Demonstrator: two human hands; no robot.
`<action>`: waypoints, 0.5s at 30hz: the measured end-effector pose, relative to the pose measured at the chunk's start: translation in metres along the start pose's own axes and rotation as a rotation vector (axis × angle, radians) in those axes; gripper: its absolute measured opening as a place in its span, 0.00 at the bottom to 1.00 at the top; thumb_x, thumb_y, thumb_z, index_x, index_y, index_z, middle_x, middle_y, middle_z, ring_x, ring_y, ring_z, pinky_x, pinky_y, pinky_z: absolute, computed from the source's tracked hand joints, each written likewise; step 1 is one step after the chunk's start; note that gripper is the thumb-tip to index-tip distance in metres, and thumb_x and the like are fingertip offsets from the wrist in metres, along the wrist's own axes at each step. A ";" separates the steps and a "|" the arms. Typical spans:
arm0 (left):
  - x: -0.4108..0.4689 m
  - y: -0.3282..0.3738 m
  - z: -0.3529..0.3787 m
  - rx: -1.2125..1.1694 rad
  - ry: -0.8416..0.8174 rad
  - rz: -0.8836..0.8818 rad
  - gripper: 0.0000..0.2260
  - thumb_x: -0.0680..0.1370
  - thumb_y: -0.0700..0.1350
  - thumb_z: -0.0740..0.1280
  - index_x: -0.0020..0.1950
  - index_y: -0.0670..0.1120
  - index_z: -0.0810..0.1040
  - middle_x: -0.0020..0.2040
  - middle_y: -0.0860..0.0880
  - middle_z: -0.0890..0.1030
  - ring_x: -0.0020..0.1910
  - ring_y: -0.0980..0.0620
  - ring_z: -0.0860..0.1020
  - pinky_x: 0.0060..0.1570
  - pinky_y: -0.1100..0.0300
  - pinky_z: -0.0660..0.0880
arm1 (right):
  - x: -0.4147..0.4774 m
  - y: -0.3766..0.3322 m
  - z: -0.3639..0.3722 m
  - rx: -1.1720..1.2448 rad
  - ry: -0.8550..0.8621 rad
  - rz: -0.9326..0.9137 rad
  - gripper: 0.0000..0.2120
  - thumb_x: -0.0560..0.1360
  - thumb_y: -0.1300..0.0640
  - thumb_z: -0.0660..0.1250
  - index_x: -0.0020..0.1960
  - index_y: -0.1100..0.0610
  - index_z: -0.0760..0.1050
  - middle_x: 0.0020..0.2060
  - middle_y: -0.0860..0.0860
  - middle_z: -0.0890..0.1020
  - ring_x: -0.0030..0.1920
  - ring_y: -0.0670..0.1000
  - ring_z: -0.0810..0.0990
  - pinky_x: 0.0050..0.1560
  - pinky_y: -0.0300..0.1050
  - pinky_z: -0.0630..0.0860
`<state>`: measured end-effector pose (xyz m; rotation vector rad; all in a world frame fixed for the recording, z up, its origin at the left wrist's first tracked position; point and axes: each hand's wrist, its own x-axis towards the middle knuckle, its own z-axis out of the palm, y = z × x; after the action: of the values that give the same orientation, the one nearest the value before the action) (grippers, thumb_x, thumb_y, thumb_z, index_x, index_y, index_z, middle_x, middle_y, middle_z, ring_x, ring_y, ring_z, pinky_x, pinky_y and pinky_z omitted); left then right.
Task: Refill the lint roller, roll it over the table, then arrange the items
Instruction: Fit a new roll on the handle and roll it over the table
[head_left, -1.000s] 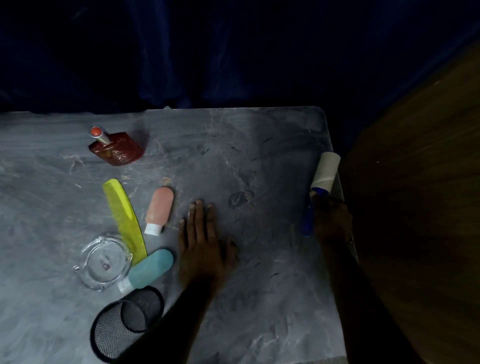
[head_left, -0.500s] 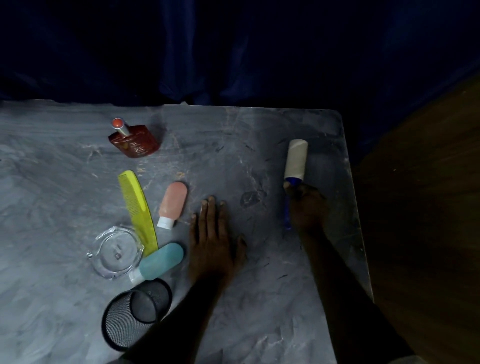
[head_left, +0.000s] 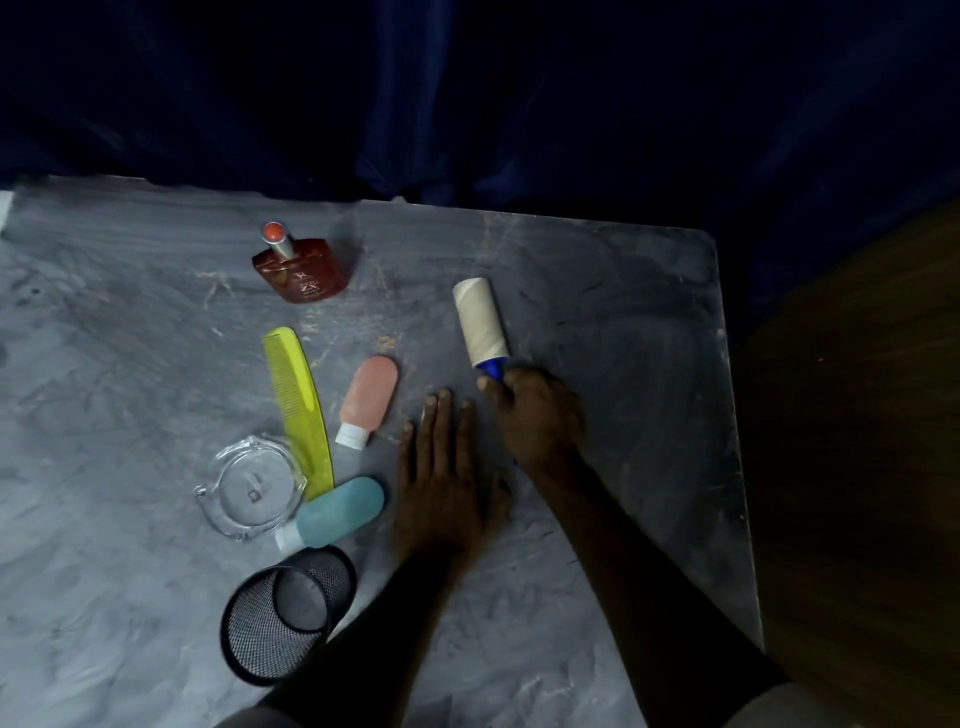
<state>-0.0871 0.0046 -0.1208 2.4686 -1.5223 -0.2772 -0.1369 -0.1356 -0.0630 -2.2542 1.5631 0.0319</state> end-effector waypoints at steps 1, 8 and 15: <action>0.000 0.000 -0.001 -0.001 -0.003 -0.001 0.40 0.80 0.60 0.62 0.87 0.41 0.60 0.88 0.37 0.58 0.88 0.39 0.57 0.85 0.38 0.56 | -0.001 -0.003 0.001 -0.011 -0.002 -0.015 0.22 0.81 0.38 0.60 0.51 0.55 0.81 0.52 0.55 0.85 0.55 0.59 0.83 0.52 0.50 0.75; 0.002 0.003 -0.003 0.013 0.007 -0.008 0.38 0.79 0.59 0.60 0.85 0.39 0.64 0.86 0.36 0.62 0.86 0.37 0.61 0.84 0.37 0.60 | -0.004 -0.011 0.007 0.026 -0.007 0.005 0.23 0.81 0.38 0.59 0.51 0.56 0.81 0.52 0.56 0.85 0.55 0.59 0.83 0.51 0.49 0.75; -0.001 0.000 0.000 0.024 -0.012 -0.001 0.41 0.79 0.60 0.63 0.88 0.42 0.57 0.89 0.39 0.55 0.88 0.38 0.55 0.87 0.40 0.52 | 0.003 0.035 -0.005 0.084 0.075 0.226 0.23 0.82 0.39 0.60 0.53 0.58 0.82 0.51 0.59 0.85 0.54 0.61 0.84 0.52 0.51 0.77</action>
<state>-0.0877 0.0053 -0.1207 2.4908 -1.5382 -0.2764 -0.1682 -0.1506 -0.0702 -2.0279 1.8168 -0.0555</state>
